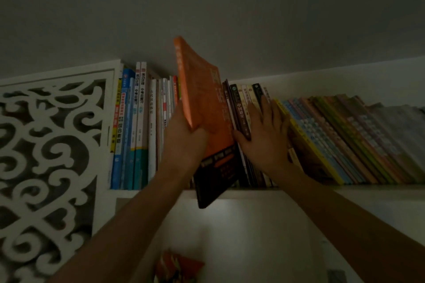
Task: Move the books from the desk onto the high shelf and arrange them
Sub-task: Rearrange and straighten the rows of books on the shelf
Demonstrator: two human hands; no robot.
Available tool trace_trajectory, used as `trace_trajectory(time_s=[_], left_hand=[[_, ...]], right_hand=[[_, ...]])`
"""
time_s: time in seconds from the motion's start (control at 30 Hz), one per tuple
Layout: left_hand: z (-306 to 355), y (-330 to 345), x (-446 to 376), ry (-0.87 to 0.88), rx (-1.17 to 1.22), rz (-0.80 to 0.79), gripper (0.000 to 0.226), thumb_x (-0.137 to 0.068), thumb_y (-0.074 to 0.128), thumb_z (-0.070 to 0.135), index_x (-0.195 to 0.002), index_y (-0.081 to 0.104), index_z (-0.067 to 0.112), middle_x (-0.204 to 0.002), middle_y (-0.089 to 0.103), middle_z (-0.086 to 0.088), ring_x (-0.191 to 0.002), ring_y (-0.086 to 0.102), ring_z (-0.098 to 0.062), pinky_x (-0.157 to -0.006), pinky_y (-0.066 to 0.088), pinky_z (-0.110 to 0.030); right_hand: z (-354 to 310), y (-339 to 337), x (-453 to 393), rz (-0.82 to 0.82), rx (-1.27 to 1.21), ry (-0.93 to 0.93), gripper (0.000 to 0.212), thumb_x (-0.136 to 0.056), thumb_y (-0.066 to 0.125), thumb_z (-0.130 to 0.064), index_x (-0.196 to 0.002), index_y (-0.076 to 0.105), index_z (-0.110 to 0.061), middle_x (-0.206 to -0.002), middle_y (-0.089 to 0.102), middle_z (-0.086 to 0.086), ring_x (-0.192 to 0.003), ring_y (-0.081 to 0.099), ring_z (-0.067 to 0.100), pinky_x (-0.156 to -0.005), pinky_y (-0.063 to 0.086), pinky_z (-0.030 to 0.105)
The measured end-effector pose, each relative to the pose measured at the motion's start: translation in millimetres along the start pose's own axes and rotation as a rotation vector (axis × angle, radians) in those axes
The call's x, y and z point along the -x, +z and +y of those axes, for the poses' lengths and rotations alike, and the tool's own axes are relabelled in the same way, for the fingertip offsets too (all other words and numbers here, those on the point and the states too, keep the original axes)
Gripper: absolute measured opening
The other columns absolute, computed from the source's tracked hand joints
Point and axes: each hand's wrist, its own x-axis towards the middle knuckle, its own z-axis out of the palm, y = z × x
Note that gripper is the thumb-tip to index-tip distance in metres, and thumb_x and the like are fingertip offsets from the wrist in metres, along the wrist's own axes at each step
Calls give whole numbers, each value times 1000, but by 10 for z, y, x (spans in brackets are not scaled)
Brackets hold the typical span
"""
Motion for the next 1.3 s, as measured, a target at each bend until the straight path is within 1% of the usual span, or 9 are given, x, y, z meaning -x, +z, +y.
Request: trace_trajectory(time_s=[0.17, 0.3, 0.57, 0.67, 0.83, 1.03, 1.13, 1.23, 1.3], left_hand=[[165, -390, 120, -24, 8, 22, 46, -91, 50, 5, -132, 42, 24, -112, 58, 8, -101, 58, -13, -73, 50, -23], [171, -514, 197, -44, 18, -7, 34, -91, 52, 9, -106, 47, 39, -105, 60, 12, -95, 60, -9, -73, 50, -25], [7, -526, 206, -156, 93, 55, 37, -89, 55, 8, -115, 50, 33, -115, 62, 4, -105, 61, -21, -90, 49, -49], [-37, -490, 207, -159, 115, 61, 38, -89, 56, 9, -117, 50, 33, -112, 63, 6, -101, 62, -18, -86, 51, -46], [-37, -393, 181, -141, 128, 60, 46, -88, 57, 8, -128, 46, 28, -109, 62, 10, -94, 61, -11, -73, 51, -33], [32, -321, 90, -165, 123, 72, 39, -85, 60, 7, -114, 50, 32, -106, 63, 7, -96, 62, -15, -82, 52, -40], [72, -281, 33, -169, 153, 79, 40, -85, 59, 5, -116, 50, 29, -105, 63, 7, -92, 63, -14, -77, 53, -35], [53, -208, -1, -159, 139, 87, 38, -84, 59, 3, -111, 52, 29, -99, 63, 8, -88, 63, -12, -71, 53, -29], [-5, -137, -16, -166, 124, 72, 39, -86, 58, 2, -109, 52, 32, -98, 63, 9, -88, 62, -12, -75, 54, -33]], right_hand=[[-194, 4, -26, -22, -23, 37, 87, -87, 37, -66, -151, 5, -16, -158, -12, 9, -144, -14, 29, -111, -11, 56], [-226, 52, -62, -118, 74, 55, 101, -82, 37, -73, -150, -8, -14, -155, -22, 12, -142, -21, 32, -109, -14, 58], [-47, 109, -67, -62, 150, -46, 92, -84, 27, -74, -149, -9, -21, -155, -22, 11, -142, -22, 29, -107, -21, 46], [-27, 142, -51, -44, 178, -81, 84, -83, 9, -72, -149, -11, -23, -156, -19, 8, -142, -21, 30, -106, -22, 46], [57, 155, -45, 13, 198, -124, 77, -83, -3, -63, -150, -2, -26, -158, -10, 9, -144, -12, 31, -109, -16, 49], [136, 135, -40, 76, 226, -157, 61, -89, 12, -58, -147, 13, -40, -157, 6, 16, -143, 2, 43, -105, -7, 58], [185, 174, -46, 95, 215, -170, 53, -94, 28, -52, -146, 20, -43, -158, 4, 15, -142, -1, 43, -104, -11, 58], [258, 175, -57, 107, 213, -180, 54, -93, 27, -52, -145, 19, -44, -158, 1, 14, -142, -4, 42, -104, -13, 56], [305, 169, -53, 143, 207, -189, 53, -92, 28, -52, -144, 26, -41, -157, 9, 17, -141, 4, 45, -104, -7, 59]])
